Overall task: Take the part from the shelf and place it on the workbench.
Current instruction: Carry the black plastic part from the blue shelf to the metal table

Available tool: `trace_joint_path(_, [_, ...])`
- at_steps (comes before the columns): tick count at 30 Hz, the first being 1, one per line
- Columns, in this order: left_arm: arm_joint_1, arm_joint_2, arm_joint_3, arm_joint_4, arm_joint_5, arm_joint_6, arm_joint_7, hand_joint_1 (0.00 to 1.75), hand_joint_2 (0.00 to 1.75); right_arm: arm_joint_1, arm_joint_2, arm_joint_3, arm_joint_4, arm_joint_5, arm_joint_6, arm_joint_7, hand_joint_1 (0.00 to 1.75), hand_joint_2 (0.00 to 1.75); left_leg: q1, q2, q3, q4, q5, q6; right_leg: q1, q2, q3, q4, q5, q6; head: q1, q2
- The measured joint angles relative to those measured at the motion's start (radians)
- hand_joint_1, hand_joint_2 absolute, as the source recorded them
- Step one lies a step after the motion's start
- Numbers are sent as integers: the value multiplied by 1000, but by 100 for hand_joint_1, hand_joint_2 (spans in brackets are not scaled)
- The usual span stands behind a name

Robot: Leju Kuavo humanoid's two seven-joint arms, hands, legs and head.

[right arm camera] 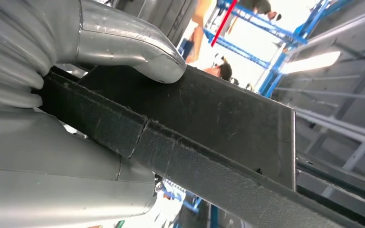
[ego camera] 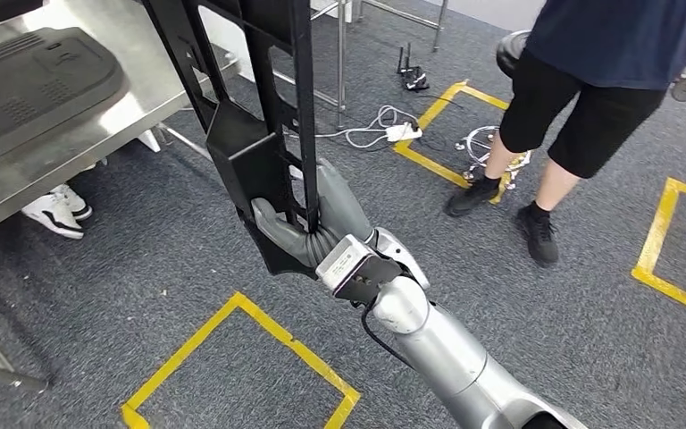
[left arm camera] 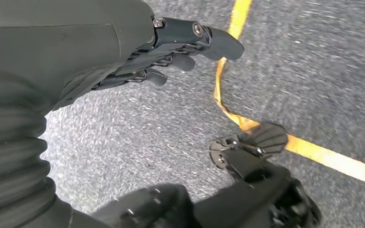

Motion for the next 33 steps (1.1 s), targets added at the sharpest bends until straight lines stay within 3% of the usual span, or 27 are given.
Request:
trace_joint_path(1, [0,0,0,0,0,0,0,0,175,-1,0,0,0,0,0,0,175,175,4,-12,0,-2,3,7,-3,27,-12,25,-14,2,0,0])
trace_joint_path(3, [-3,-1,0,0,-1,0,0,0,175,-2,-3,0,0,0,0,0,175,175,8,-37,-3,-4,8,17,-8,95,-64,133,-60,0,2,0])
trace_joint_path(5, [-5,-1,0,0,-1,0,0,0,175,0,-9,0,2,0,0,0,175,175,9,-68,-8,-4,12,23,-9,121,-126,248,-95,-1,2,0])
trace_joint_path(6, [-5,-2,0,0,-1,0,0,0,175,1,-11,0,3,0,0,0,175,175,9,-85,-10,-3,13,23,-10,124,-139,265,-95,3,2,0])
trace_joint_path(7, [-4,-2,0,0,-1,-1,0,0,175,2,-13,0,4,0,0,0,175,175,9,-100,-11,-3,15,22,-11,127,-132,246,-81,9,2,0])
trace_joint_path(8, [-3,-2,0,0,-1,-1,0,0,175,2,-13,0,5,0,0,0,175,175,9,-116,-11,-3,17,20,-12,134,-106,190,-57,15,2,0])
trace_joint_path(10, [-2,-4,0,0,-3,-1,-1,0,175,0,-13,0,6,0,0,0,175,175,9,-144,-14,-3,22,12,-15,175,-42,60,-10,19,2,0])
trace_joint_path(12, [-2,-5,0,0,-6,-1,-3,0,175,-2,-12,0,6,0,0,0,175,175,8,-165,-19,-4,28,1,-13,198,-11,1,10,7,1,0])
trace_joint_path(14, [2,-3,0,0,-9,-1,-4,0,175,-3,-10,-1,7,0,0,0,175,175,9,-176,-24,-9,35,-12,-11,177,-8,-2,18,-8,1,0])
trace_joint_path(16, [7,-2,0,0,-10,-1,-4,0,175,-3,-5,-1,8,0,0,0,175,175,6,-129,-38,13,20,-21,-16,153,-7,-8,25,-23,-3,0])
trace_joint_path(18, [5,-2,0,0,-10,-1,-4,0,175,-3,-2,-1,8,0,0,0,175,175,4,-57,-80,108,-38,-27,-16,127,-6,-11,26,-31,-9,0])
trace_joint_path(20, [2,-3,0,0,-11,-1,-4,0,175,-1,-2,-1,10,0,0,0,175,175,8,-32,-134,233,-95,-34,-13,96,-6,-10,25,-35,-10,0])
trace_joint_path(21, [1,-3,0,0,-11,-1,-4,0,175,0,-2,-1,12,0,0,0,175,175,9,-29,-143,262,-102,-37,-13,80,-6,-10,24,-35,-10,0])
trace_joint_path(22, [2,-3,0,0,-11,-1,-4,0,175,1,-2,-1,13,0,0,0,175,175,10,-25,-133,251,-91,-38,-13,65,-6,-10,23,-35,-10,0])
trace_joint_path(23, [2,-2,0,0,-11,-1,-4,0,175,1,-2,-1,14,0,0,0,175,175,10,-17,-102,201,-66,-38,-13,52,-5,-10,22,-34,-10,0])
trace_joint_path(25, [0,-1,0,0,-11,-2,-4,0,175,1,-1,-1,14,0,0,0,175,175,7,26,-25,69,-20,-34,-7,27,-1,-8,17,-27,-10,0])
trace_joint_path(27, [-3,-1,0,0,-11,-3,-6,0,175,-1,-1,-2,14,0,0,0,175,175,-1,49,8,4,-8,-24,2,6,1,-8,13,-19,-8,0])
trace_joint_path(29, [-3,-2,0,0,-11,-5,-7,0,175,-2,0,-2,14,0,0,0,175,175,-4,25,4,1,-8,-11,5,-14,4,-10,10,-10,-6,0])
trace_joint_path(30, [-1,-2,0,0,-11,-6,-8,0,175,-3,1,-2,14,-1,0,0,175,175,-2,14,4,-2,-6,-6,2,-1,3,-6,5,-5,-6,0])
trace_joint_path(31, [-1,-2,0,0,-11,-6,-8,0,175,-4,1,-2,14,-1,0,0,175,175,1,3,4,-4,-3,1,-1,25,-5,11,-6,-2,-6,0])
trace_joint_path(33, [-3,-2,0,0,-11,-8,-11,0,175,-3,-1,-4,15,-3,0,1,175,175,7,-17,4,-6,0,12,-7,97,-51,104,-49,-2,-4,0])
